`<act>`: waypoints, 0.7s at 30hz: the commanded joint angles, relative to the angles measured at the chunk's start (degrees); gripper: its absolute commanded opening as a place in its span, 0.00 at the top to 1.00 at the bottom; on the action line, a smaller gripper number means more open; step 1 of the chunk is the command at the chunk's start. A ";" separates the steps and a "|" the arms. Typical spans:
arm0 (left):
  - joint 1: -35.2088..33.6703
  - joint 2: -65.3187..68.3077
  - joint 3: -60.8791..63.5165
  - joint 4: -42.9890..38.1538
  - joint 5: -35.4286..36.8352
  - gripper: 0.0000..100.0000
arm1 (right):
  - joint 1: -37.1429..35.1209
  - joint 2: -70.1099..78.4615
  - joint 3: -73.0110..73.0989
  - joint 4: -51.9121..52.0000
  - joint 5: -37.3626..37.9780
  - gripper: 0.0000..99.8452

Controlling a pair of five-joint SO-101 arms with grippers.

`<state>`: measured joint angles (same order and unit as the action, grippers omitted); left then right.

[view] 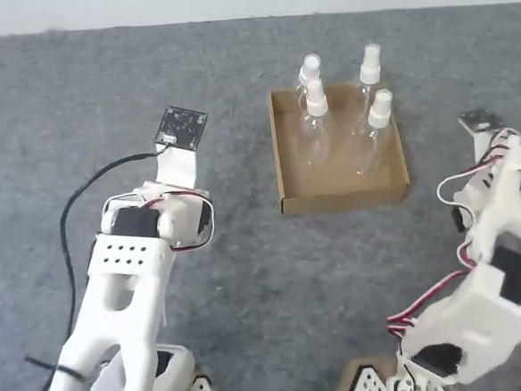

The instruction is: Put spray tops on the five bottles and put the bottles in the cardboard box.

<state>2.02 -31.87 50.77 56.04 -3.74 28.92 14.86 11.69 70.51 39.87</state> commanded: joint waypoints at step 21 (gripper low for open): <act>0.09 -12.84 -5.32 3.25 0.79 0.99 | -2.51 -17.27 -11.78 8.48 -5.01 1.00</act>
<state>1.93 -36.09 50.42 56.40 -3.47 29.98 9.32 3.34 76.75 37.49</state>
